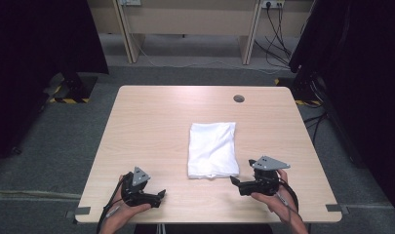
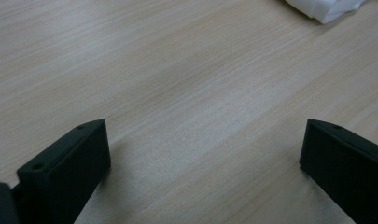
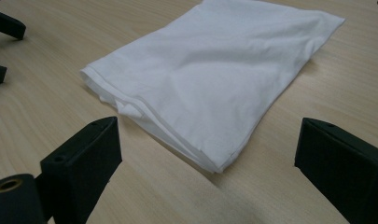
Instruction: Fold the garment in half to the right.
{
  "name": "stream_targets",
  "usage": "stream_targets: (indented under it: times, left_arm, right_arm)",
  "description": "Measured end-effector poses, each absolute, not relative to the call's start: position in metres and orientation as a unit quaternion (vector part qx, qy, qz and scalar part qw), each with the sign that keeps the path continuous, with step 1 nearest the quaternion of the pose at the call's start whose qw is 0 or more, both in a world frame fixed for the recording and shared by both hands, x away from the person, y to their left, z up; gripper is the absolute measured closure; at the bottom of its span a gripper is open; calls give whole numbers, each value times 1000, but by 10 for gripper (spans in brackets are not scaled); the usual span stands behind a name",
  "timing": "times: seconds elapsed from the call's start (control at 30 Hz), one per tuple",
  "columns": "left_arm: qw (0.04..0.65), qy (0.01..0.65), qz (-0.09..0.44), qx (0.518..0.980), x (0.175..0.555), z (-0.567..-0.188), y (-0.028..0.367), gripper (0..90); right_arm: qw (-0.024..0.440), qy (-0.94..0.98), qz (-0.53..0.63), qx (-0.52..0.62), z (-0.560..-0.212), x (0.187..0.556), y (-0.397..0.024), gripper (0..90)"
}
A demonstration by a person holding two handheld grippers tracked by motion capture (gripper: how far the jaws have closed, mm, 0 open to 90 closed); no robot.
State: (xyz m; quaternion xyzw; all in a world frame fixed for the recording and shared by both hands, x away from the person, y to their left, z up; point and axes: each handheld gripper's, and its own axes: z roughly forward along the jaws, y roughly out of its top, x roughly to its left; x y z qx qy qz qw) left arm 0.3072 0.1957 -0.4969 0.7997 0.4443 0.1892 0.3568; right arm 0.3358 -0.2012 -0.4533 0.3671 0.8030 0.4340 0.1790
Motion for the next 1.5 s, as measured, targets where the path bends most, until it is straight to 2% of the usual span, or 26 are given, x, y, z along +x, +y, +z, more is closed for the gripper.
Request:
stream_targets:
  times: [1.5]
  left_arm:
    - [356,444,190,800,307,-497,196,8]
  right_arm:
    - [169,793,441,385,-467,308,-226,71]
